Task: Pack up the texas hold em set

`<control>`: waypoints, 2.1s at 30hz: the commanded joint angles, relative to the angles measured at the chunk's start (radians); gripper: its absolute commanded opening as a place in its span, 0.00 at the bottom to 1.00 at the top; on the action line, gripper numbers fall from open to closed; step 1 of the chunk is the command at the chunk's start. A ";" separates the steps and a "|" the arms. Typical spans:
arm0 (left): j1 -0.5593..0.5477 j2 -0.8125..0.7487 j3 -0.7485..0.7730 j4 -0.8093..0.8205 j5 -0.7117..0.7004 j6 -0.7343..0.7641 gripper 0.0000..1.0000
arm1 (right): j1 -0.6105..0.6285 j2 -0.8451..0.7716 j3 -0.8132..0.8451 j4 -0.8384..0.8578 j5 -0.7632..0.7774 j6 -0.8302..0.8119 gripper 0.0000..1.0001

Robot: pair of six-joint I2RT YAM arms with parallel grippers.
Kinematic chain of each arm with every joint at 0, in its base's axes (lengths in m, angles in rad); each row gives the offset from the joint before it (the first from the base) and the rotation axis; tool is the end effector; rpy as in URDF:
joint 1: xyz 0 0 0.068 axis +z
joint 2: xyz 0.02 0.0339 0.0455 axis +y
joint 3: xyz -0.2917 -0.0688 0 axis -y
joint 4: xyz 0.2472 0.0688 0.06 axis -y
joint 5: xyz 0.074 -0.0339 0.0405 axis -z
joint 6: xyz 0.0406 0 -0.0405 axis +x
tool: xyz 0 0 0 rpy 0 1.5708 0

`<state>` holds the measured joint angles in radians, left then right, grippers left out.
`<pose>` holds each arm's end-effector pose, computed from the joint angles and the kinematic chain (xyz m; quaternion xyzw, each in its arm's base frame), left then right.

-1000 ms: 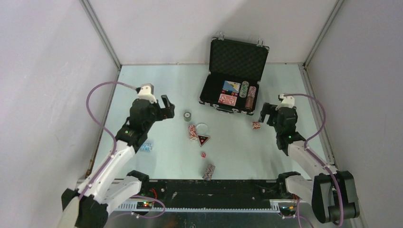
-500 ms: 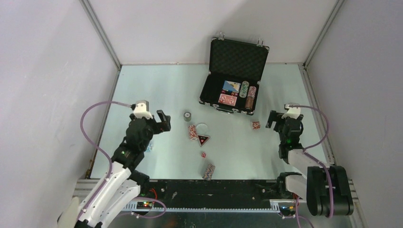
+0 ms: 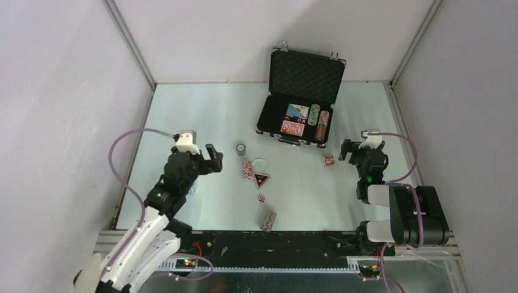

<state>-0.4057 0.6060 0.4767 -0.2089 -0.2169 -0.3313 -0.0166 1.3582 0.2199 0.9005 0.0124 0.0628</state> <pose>0.1324 -0.0474 0.2696 -0.0323 0.8130 -0.1246 0.5679 0.2279 -0.0043 0.1723 0.0350 0.7852 0.0094 0.6182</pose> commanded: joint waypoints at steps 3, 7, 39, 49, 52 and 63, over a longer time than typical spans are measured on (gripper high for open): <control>-0.007 0.147 0.063 0.061 0.180 -0.103 1.00 | 0.014 -0.007 0.015 0.096 0.030 -0.037 0.98; -0.043 0.267 0.064 0.140 0.181 -0.151 0.98 | 0.038 -0.046 0.013 0.076 0.001 -0.056 0.96; -0.287 0.202 -0.032 0.019 0.237 -0.222 1.00 | 0.246 -0.187 0.394 -1.089 -0.040 0.273 0.99; -0.406 0.056 -0.141 0.067 0.224 -0.175 0.98 | 0.259 -0.088 0.401 -1.060 -0.015 0.331 0.77; -0.419 0.045 -0.175 0.068 0.224 -0.141 0.98 | 0.258 -0.073 0.401 -1.034 -0.013 0.341 0.72; -0.450 0.066 -0.203 0.098 0.228 -0.137 0.97 | 0.307 0.030 0.436 -0.936 0.060 0.334 0.55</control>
<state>-0.8387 0.6521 0.2562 -0.1574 0.0216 -0.4866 0.2676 1.3758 0.6075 -0.0982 0.0288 0.3985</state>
